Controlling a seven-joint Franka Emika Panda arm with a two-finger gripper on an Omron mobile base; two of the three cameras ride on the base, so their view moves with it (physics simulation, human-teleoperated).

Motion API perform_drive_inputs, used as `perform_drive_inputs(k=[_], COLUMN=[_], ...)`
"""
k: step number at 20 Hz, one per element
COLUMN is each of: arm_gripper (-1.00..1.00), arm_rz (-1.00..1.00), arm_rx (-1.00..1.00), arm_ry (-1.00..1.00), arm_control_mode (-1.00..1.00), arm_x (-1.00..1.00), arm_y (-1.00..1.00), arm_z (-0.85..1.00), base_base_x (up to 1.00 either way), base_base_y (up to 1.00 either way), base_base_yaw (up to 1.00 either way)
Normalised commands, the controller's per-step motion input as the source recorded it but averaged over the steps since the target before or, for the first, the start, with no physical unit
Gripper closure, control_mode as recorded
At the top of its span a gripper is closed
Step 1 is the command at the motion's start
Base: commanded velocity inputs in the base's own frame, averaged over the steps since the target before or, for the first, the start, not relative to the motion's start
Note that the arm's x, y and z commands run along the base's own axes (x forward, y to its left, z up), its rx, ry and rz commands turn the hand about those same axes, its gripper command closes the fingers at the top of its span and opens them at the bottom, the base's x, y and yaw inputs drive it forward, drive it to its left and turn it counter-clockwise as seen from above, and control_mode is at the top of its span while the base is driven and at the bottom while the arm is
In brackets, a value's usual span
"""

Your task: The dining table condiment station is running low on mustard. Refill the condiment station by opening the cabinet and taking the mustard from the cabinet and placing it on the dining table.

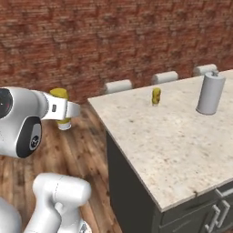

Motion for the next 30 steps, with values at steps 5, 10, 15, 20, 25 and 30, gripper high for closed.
perform_drive_inputs(k=[5, 10, 15, 20, 25, 30], arm_gripper=[1.00, 1.00, 1.00, 1.00, 1.00, 1.00], arm_rz=[0.00, 0.00, 0.00, 0.00, 0.00, 0.00], arm_rx=[0.00, 0.00, 0.00, 0.00, 0.00, 0.00], arm_ry=[0.00, 0.00, 0.00, 0.00, 0.00, 0.00], arm_control_mode=[1.00, 1.00, 1.00, 1.00, 1.00, 1.00], arm_x=[0.00, 0.00, 0.00, 0.00, 0.00, 0.00], arm_y=[0.00, 0.00, 0.00, 0.00, 0.00, 0.00], arm_z=[0.00, 0.00, 0.00, 0.00, 0.00, 0.00], base_base_x=[0.56, 0.56, 0.52, 0.47, 0.15, 0.00], base_base_y=[0.35, 0.28, 0.27, 0.35, 0.57, 0.85], base_base_yaw=[-0.24, -0.33, -0.41, -0.45, -0.38, -0.28])
